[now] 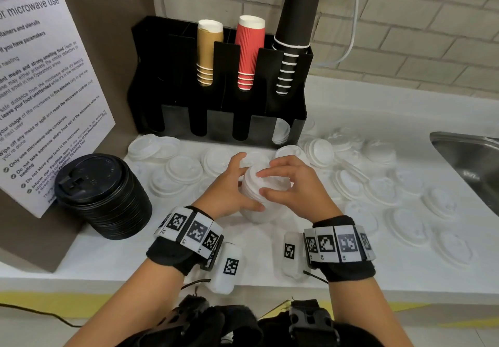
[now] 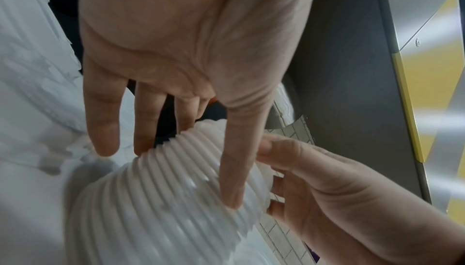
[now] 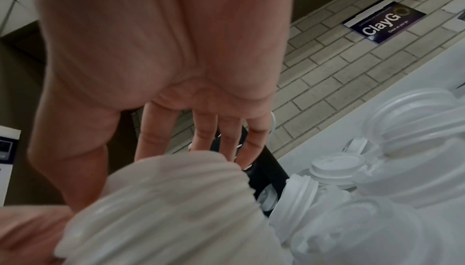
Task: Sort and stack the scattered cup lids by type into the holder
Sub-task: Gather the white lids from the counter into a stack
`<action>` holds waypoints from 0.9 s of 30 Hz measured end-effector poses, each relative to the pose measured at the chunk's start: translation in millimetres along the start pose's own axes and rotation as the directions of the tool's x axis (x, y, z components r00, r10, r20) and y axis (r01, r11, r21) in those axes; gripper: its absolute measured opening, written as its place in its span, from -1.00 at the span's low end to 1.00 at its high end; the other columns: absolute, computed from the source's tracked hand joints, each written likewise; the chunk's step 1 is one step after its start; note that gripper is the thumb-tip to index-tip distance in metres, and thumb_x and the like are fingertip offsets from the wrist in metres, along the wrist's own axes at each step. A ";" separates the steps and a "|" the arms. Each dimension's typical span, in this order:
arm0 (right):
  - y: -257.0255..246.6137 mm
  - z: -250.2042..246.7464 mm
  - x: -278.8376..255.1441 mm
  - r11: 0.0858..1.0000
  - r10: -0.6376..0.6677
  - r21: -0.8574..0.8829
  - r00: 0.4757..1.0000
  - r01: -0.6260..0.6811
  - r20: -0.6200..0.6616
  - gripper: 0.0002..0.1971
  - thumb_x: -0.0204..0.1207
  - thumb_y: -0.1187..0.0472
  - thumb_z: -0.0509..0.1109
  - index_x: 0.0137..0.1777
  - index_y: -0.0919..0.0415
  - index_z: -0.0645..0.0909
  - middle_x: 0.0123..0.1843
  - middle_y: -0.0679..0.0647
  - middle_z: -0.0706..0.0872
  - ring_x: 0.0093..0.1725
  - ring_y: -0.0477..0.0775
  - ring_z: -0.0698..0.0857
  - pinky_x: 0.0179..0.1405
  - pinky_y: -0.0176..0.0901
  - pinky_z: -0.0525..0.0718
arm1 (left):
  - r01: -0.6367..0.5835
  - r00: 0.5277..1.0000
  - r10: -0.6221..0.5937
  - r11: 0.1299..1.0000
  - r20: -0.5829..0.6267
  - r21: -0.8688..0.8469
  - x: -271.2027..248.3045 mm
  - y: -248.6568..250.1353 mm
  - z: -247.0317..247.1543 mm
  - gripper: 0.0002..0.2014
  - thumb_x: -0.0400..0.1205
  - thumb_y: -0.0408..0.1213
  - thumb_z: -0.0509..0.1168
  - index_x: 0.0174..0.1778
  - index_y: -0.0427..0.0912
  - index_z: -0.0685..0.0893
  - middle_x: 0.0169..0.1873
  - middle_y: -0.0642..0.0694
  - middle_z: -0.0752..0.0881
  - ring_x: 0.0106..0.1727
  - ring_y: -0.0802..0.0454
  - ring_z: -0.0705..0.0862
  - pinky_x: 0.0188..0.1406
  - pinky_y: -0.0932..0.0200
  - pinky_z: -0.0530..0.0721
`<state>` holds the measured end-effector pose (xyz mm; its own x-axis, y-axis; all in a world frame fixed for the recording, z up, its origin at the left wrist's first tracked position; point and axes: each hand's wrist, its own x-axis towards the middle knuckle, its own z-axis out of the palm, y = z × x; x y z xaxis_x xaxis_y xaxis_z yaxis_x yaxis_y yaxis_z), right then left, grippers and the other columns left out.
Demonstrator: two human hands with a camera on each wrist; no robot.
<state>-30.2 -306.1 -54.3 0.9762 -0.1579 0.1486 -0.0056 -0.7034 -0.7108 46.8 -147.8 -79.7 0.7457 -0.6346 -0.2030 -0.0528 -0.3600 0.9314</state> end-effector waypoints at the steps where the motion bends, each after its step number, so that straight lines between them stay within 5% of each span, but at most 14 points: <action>1: -0.3 0.1 -0.2 1.000 -0.006 -0.007 1.000 0.006 0.004 -0.68 0.32 0.20 0.63 0.08 -0.03 0.78 0.21 -0.05 0.56 0.19 -0.20 0.52 0.09 -0.69 0.36 | -0.001 1.000 0.001 1.000 0.000 0.000 0.4 -0.3 0.1 0.19 0.28 -0.39 0.67 0.65 0.15 0.01 0.54 0.02 0.42 0.39 -0.02 0.54 0.40 -0.11 0.58; 10: 4.0 -5.8 2.4 1.000 0.008 0.009 0.995 -0.009 0.097 -0.75 0.36 0.10 0.61 0.05 -0.12 0.78 0.19 -0.14 0.58 0.19 -0.25 0.54 0.09 -0.61 0.38 | -0.032 0.999 0.032 0.999 0.003 0.019 2.8 -2.1 0.4 -0.04 0.25 -0.34 0.69 0.52 0.12 0.36 0.31 0.14 0.53 0.33 0.06 0.58 0.38 -0.03 0.60; 14: 18.9 -26.9 25.1 0.986 0.107 0.138 0.987 -0.090 -0.123 -0.86 0.57 0.15 0.41 0.07 -0.11 0.68 0.13 -0.12 0.66 0.20 -0.05 0.61 0.15 -0.36 0.52 | -0.039 0.999 0.040 0.999 -0.003 0.036 4.6 -2.1 -1.0 -0.16 0.28 -0.31 0.68 0.43 0.11 0.42 0.26 0.19 0.53 0.32 0.07 0.55 0.35 0.08 0.54; 18: 41.7 -43.4 59.4 0.935 0.336 -0.116 0.941 -0.336 -0.020 -0.55 0.53 0.10 0.45 0.41 0.05 0.53 0.38 0.09 0.55 0.34 0.06 0.52 0.23 -0.22 0.41 | -0.034 0.999 0.034 0.999 0.007 0.034 3.8 -0.9 -0.8 -0.09 0.27 -0.31 0.69 0.48 0.10 0.37 0.27 0.20 0.48 0.32 0.11 0.49 0.32 0.15 0.47; 22: 46.3 -36.0 81.5 0.849 0.384 -0.428 0.918 -0.309 0.099 -0.32 0.33 0.00 0.60 0.45 -0.01 0.45 0.38 0.20 0.50 0.38 0.20 0.51 0.33 -0.07 0.43 | -0.078 0.997 0.078 0.996 -0.005 0.034 3.7 0.5 -1.2 -0.20 0.31 -0.31 0.67 0.43 0.08 0.45 0.22 0.24 0.56 0.31 0.10 0.53 0.24 0.27 0.51; 27: 51.4 -27.8 90.4 0.795 0.394 -0.548 0.908 -0.259 0.143 -0.36 0.31 0.05 0.63 0.33 0.13 0.42 0.26 0.23 0.52 0.20 0.25 0.55 0.16 -0.05 0.49 | -0.104 0.995 0.104 0.993 -0.001 0.047 5.0 0.8 -3.5 -0.24 0.31 -0.36 0.66 0.40 0.01 0.50 0.27 0.14 0.60 0.35 0.10 0.54 0.29 0.24 0.49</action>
<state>51.8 -375.7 -58.3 0.9151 -0.3216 -0.2433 -0.3760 -0.8985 -0.2266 52.8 -148.9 -78.9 0.7370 -0.6677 -0.1049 -0.1611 -0.3243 0.9321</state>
